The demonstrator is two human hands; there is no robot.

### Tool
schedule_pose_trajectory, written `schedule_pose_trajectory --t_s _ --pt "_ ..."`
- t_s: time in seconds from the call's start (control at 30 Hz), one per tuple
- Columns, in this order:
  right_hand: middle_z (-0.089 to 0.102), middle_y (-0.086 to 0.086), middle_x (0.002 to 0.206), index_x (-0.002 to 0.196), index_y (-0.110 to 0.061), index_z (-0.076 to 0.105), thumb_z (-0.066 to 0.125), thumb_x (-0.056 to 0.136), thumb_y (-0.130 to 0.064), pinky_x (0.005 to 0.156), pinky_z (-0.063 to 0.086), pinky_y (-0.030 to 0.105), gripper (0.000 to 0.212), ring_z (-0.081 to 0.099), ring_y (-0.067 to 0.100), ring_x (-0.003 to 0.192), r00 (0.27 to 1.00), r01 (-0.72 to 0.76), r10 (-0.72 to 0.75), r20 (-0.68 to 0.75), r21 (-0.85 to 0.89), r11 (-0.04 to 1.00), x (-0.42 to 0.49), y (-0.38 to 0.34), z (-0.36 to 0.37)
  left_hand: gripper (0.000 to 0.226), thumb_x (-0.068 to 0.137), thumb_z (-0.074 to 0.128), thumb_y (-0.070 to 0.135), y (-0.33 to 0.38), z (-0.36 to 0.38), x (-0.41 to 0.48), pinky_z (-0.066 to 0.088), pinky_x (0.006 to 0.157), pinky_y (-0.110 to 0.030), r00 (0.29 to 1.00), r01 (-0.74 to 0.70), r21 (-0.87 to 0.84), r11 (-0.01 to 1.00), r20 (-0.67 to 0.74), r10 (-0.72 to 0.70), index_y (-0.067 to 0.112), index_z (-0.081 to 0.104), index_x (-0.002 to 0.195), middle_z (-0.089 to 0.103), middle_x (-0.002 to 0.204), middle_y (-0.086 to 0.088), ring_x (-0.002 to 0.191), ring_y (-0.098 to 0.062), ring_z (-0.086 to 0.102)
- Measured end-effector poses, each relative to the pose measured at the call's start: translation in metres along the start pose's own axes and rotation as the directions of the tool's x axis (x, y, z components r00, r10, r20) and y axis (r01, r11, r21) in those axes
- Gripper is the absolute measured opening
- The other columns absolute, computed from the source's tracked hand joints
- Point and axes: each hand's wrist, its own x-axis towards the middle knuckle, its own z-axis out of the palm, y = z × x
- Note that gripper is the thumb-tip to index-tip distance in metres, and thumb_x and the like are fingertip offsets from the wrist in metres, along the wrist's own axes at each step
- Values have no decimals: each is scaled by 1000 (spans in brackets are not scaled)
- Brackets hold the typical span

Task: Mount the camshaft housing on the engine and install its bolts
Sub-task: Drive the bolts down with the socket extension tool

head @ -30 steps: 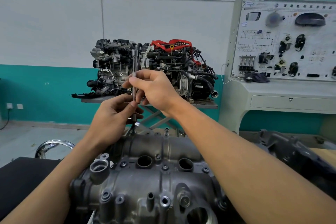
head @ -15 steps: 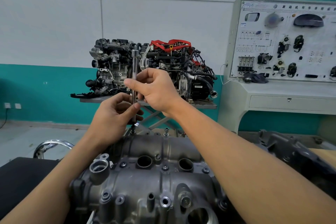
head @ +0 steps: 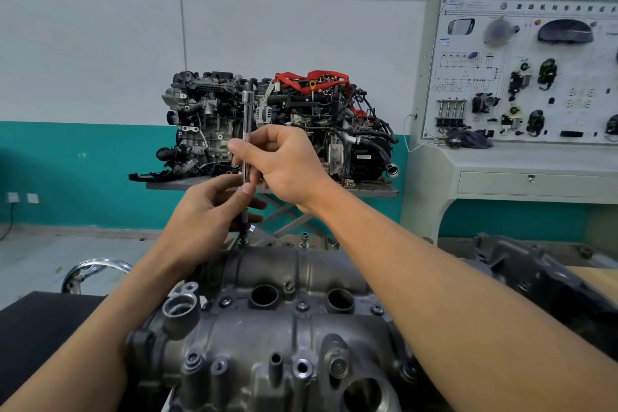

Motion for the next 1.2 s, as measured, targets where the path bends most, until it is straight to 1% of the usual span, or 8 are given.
schedule_pose_trajectory --t_s 0.17,0.3,0.43,0.53,0.7,0.97,1.1,1.2 --pt "64 18 72 79 -7 56 75 87 -21 43 48 27 25 53 14 40 999 10 -11 -47 -16 1000 0 2 3 25 79 67 32 0 0 -1 62 63 -29 998 -7 2 1000 -63 7 14 59 94 77 76 -6 74 -25 77" --pt "70 4 80 91 -6 64 62 97 -21 39 42 20 16 55 12 41 999 -16 14 51 36 999 -3 -5 1 17 93 61 25 -1 -1 -1 62 66 -29 999 -4 -3 1000 -54 4 12 64 101 78 90 -12 80 -25 77" --pt "69 10 89 107 1 63 48 103 -11 40 41 17 20 52 12 42 997 -32 28 69 53 998 -4 -9 -2 20 103 49 15 -1 -2 -2 59 72 -27 999 -19 52 998 -35 21 14 69 107 77 97 -6 90 -21 75" --pt "69 12 84 100 7 63 55 100 -10 40 41 17 19 52 11 42 999 1 -2 33 18 1000 -5 -9 0 19 101 52 17 2 -1 -2 59 70 -25 999 -32 57 998 -40 35 12 69 110 77 97 -7 87 -21 75" --pt "66 17 76 79 -9 57 76 86 -16 50 47 25 21 54 15 52 997 39 -42 -72 -40 998 -4 -5 2 12 90 68 14 3 2 -3 60 62 -23 989 -57 49 997 -131 63 5 63 96 76 77 -8 63 -14 73" --pt "71 15 93 95 -4 66 51 101 -10 40 39 14 16 51 14 44 999 7 -9 46 43 999 -6 -11 -1 17 99 56 17 -1 -2 -4 60 77 -37 993 -56 104 993 -100 66 20 73 97 77 85 -5 83 -20 75" --pt "71 18 81 89 1 66 63 95 -7 44 45 19 11 52 9 44 998 62 -62 -3 6 998 -6 -8 1 14 96 61 20 3 0 -5 61 75 -32 995 -44 115 992 -81 53 14 71 104 78 89 -5 83 -18 76" --pt "68 10 72 78 -11 61 76 86 -12 50 46 18 17 55 4 47 994 85 -88 -70 -40 996 -6 -4 1 22 84 74 17 6 1 -7 60 67 -22 992 -48 133 990 -107 62 14 65 105 78 85 -5 73 -15 75"
